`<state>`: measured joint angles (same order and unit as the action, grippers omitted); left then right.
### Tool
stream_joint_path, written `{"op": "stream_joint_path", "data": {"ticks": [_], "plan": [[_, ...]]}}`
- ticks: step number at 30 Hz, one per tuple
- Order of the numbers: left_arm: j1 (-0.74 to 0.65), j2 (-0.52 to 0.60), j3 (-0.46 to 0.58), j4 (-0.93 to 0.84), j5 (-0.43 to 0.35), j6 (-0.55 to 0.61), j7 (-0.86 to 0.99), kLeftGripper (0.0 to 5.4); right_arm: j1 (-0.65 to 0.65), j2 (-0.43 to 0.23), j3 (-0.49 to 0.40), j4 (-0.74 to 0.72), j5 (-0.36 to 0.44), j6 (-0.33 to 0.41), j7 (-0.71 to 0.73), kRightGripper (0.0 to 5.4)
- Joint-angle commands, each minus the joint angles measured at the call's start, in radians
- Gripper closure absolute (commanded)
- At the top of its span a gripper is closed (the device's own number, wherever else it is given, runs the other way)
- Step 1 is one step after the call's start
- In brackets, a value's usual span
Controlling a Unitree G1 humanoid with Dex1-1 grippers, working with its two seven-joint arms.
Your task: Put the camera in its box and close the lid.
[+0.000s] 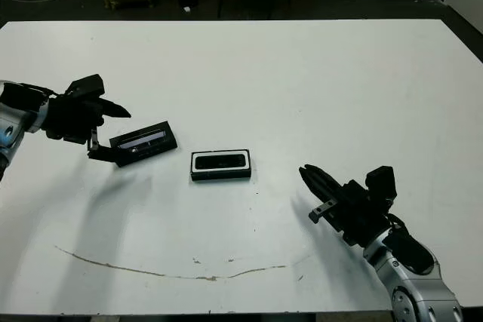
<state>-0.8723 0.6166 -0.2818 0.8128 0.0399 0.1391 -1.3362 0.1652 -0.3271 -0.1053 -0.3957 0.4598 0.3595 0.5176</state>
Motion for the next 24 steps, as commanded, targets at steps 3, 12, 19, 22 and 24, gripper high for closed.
{"op": "stream_joint_path", "data": {"ticks": [3,12,19,22,24], "plan": [[0.008,-0.017,0.005,0.041,0.018,-0.019,0.019,0.01,0.019,-0.023,-0.008,-0.023,0.005,0.045,-0.021,5.40],[0.009,-0.036,0.021,0.085,0.019,-0.018,0.035,0.01,0.030,-0.045,-0.008,-0.046,-0.003,0.058,-0.027,5.40],[0.014,-0.039,0.013,0.109,0.044,-0.044,0.053,0.01,0.036,-0.054,-0.017,-0.057,0.014,0.077,-0.025,5.40],[0.020,-0.040,0.003,0.113,0.059,-0.075,0.054,0.01,0.038,-0.056,-0.016,-0.060,0.013,0.078,-0.027,5.40],[0.021,-0.044,0.001,0.117,0.062,-0.075,0.051,0.01,0.040,-0.057,-0.016,-0.063,0.013,0.081,-0.028,5.40]]}}
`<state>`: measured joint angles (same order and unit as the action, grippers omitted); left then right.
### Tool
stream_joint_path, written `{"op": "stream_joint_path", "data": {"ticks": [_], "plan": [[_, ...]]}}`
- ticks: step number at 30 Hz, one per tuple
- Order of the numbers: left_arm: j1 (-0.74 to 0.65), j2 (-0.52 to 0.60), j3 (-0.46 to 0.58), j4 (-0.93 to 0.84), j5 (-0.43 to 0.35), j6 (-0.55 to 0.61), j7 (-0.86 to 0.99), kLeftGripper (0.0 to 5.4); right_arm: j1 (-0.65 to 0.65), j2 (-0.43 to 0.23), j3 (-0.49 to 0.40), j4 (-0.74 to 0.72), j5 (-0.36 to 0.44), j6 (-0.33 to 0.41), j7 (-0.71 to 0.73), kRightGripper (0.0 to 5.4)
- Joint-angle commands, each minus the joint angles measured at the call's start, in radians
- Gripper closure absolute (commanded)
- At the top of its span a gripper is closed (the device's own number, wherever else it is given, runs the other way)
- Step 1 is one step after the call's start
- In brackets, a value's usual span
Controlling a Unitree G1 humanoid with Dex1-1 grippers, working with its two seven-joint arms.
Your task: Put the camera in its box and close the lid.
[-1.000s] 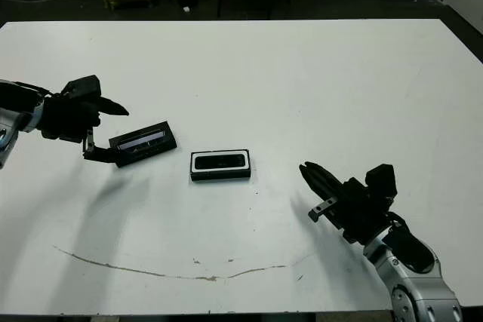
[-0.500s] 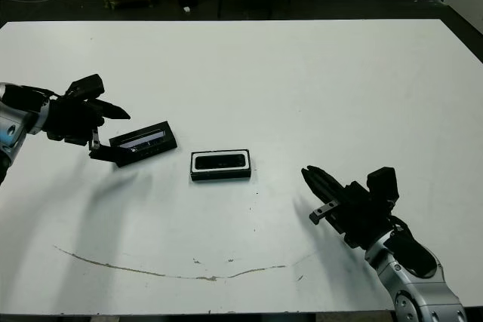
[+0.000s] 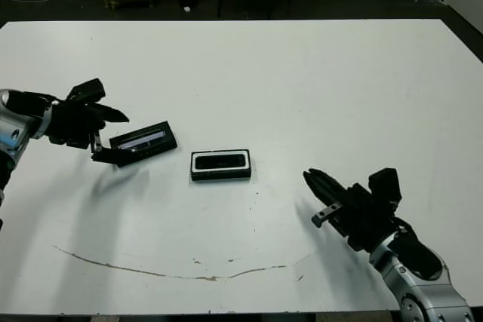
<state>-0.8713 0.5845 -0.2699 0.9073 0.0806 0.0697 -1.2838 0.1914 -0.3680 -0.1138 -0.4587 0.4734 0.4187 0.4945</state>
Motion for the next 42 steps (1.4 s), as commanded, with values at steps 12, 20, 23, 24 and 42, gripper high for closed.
{"op": "stream_joint_path", "data": {"ticks": [12,20,23,24,42], "plan": [[0.032,-0.035,-0.007,0.049,0.018,0.006,-0.006,0.01,0.035,-0.027,-0.018,-0.067,0.002,0.096,-0.061,5.40],[0.031,-0.055,-0.005,0.100,0.015,0.012,-0.011,0.01,0.045,-0.028,-0.028,-0.090,0.015,0.112,-0.072,5.40],[0.035,-0.060,-0.003,0.106,0.017,0.017,-0.006,0.01,0.044,-0.028,-0.031,-0.064,0.015,0.088,-0.051,5.40],[0.037,-0.061,-0.003,0.110,0.019,0.015,0.000,0.01,0.044,-0.028,-0.031,-0.056,0.011,0.078,-0.044,5.40],[0.028,-0.064,0.005,0.180,0.023,0.026,0.035,0.01,0.046,-0.057,-0.038,-0.183,0.016,0.212,-0.122,5.40]]}}
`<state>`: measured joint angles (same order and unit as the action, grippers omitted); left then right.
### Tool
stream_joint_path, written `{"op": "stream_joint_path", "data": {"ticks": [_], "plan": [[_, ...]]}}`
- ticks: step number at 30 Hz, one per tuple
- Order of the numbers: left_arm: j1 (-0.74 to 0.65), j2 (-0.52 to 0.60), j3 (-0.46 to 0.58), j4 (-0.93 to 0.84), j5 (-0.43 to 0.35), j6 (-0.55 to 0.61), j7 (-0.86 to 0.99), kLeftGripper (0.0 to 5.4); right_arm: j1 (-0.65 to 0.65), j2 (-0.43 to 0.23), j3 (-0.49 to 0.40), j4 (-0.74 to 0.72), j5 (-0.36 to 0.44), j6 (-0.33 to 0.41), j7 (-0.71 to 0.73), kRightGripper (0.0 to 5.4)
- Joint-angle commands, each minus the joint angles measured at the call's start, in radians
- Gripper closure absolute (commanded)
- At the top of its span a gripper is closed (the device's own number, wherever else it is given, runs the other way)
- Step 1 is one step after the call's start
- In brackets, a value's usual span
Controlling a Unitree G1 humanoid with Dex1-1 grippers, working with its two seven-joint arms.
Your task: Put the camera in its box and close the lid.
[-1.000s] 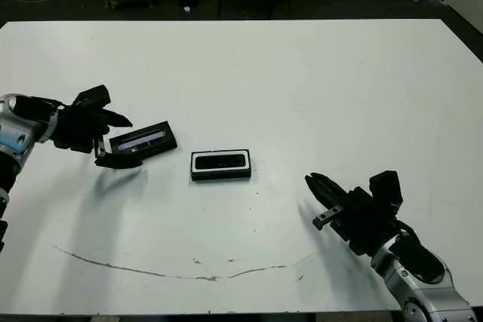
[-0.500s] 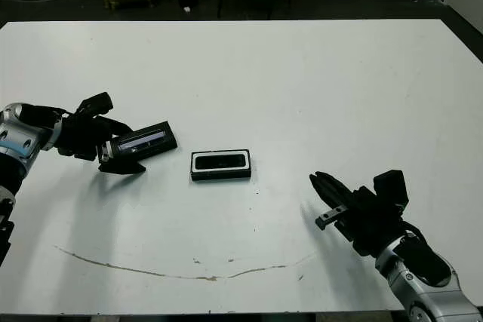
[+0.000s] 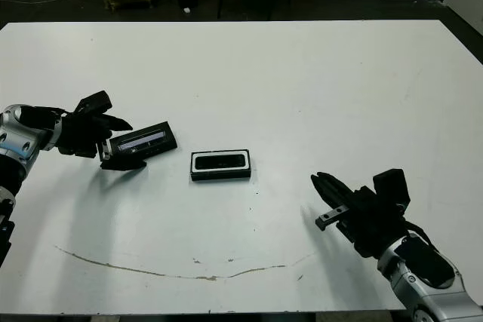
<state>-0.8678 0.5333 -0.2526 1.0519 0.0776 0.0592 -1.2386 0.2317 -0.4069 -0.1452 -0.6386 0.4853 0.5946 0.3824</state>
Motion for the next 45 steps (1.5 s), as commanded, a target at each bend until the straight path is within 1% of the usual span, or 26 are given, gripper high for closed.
{"op": "stream_joint_path", "data": {"ticks": [1,3,6,11,16,18,20,23,26,30,32,34,36,38,41,43,45], "plan": [[0.024,-0.013,-0.011,0.037,0.027,0.040,-0.009,0.01,0.005,-0.017,-0.008,-0.001,0.006,0.038,-0.009,5.40],[0.021,-0.014,-0.015,0.042,0.034,0.057,-0.009,0.01,0.004,-0.013,-0.008,0.003,0.009,0.041,-0.010,5.40],[0.005,-0.012,-0.035,0.054,0.050,0.093,-0.039,0.37,0.004,-0.009,-0.006,-0.001,0.010,0.046,-0.018,5.40],[-0.024,-0.009,-0.083,0.083,0.088,0.110,-0.120,1.60,0.005,-0.003,-0.007,0.017,0.019,0.028,-0.005,5.40],[-0.039,-0.008,-0.103,0.103,0.109,0.100,-0.151,2.76,0.005,-0.008,-0.008,-0.015,0.023,0.068,-0.036,5.40],[-0.041,-0.006,-0.103,0.102,0.108,0.097,-0.157,3.01,0.002,-0.008,-0.006,-0.016,0.023,0.070,-0.038,5.40],[-0.045,-0.004,-0.103,0.100,0.106,0.098,-0.165,3.09,0.001,-0.004,-0.002,0.005,0.019,0.049,-0.026,5.40],[-0.054,-0.004,-0.106,0.101,0.106,0.122,-0.180,3.12,0.001,0.002,0.005,0.006,0.014,0.042,-0.030,5.40],[-0.052,0.004,-0.097,0.076,0.097,0.112,-0.180,3.12,0.000,0.007,0.006,0.014,0.020,0.028,-0.019,5.40],[-0.035,0.017,-0.039,0.011,0.042,0.104,-0.179,3.13,0.001,0.007,0.012,0.022,0.013,0.023,-0.018,5.40],[-0.031,0.022,-0.010,-0.032,0.015,0.137,-0.183,3.14,0.002,0.012,0.014,0.026,0.015,0.020,-0.018,5.40],[-0.026,0.026,0.025,-0.080,-0.020,0.173,-0.187,3.14,0.004,0.013,0.021,0.020,0.010,0.025,-0.028,5.40],[-0.010,0.031,0.063,-0.138,-0.060,0.176,-0.185,3.14,0.005,0.014,0.026,0.017,0.007,0.029,-0.033,5.40],[0.011,0.040,0.089,-0.214,-0.082,0.177,-0.157,3.14,0.006,0.013,0.030,0.012,0.007,0.030,-0.033,5.40],[0.032,0.044,0.116,-0.350,-0.114,0.260,-0.116,3.14,0.009,0.016,0.035,0.012,0.007,0.015,-0.026,5.40],[0.042,0.046,0.120,-0.434,-0.131,0.301,-0.104,3.14,0.009,0.020,0.036,0.016,0.010,0.019,-0.030,5.40],[0.045,0.046,0.115,-0.501,-0.143,0.336,-0.101,3.14,0.009,0.021,0.041,0.037,0.005,-0.008,-0.012,5.40]]}}
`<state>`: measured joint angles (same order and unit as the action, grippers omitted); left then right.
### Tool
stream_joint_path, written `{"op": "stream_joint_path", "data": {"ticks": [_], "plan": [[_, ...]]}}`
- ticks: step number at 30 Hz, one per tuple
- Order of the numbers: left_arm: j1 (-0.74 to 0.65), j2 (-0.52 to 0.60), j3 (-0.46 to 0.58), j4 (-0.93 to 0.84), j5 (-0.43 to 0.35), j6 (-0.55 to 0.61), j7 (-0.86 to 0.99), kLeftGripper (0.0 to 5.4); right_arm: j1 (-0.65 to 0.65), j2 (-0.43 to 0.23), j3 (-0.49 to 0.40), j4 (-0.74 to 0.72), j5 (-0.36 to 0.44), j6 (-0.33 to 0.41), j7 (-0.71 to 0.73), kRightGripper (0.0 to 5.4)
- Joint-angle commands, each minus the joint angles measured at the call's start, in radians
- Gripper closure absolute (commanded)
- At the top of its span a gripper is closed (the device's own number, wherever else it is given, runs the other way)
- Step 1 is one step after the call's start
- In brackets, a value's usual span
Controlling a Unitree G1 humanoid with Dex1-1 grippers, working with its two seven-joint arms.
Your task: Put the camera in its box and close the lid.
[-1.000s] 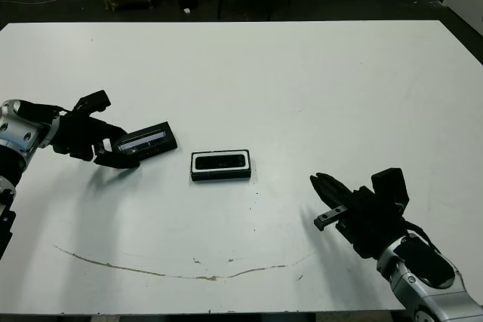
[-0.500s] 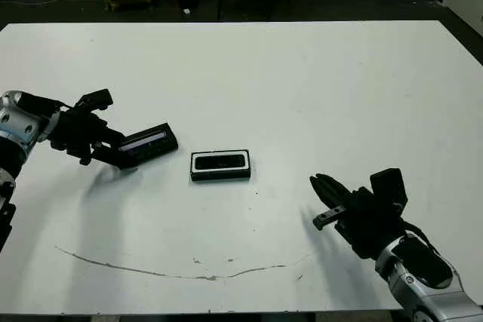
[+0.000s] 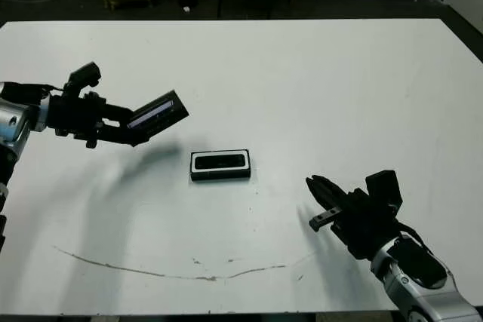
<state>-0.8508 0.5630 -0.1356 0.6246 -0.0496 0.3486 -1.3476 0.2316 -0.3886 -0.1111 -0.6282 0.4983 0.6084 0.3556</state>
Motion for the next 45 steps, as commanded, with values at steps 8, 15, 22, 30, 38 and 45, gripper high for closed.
{"op": "stream_joint_path", "data": {"ticks": [8,15,22,30,38,45], "plan": [[-0.066,0.012,-0.147,-0.179,0.012,0.173,-0.052,3.14,0.011,0.026,0.026,0.129,-0.023,-0.140,0.072,5.40],[-0.137,-0.052,-0.268,-0.144,0.042,0.215,-0.095,3.14,0.019,0.042,0.031,0.120,-0.021,-0.133,0.055,5.40],[-0.177,-0.112,-0.330,-0.095,0.052,0.228,-0.137,3.14,0.017,0.056,0.022,0.142,-0.016,-0.154,0.057,5.40],[-0.215,-0.173,-0.366,-0.051,0.064,0.223,-0.154,3.14,0.016,0.081,0.018,0.183,-0.001,-0.206,0.086,5.40],[-0.238,-0.222,-0.379,0.009,0.085,0.131,-0.162,3.14,0.029,0.081,0.007,0.180,0.018,-0.201,0.084,5.40],[-0.254,-0.244,-0.383,0.063,0.120,0.077,-0.157,3.14,0.028,0.085,0.004,0.192,0.027,-0.211,0.094,5.40]]}}
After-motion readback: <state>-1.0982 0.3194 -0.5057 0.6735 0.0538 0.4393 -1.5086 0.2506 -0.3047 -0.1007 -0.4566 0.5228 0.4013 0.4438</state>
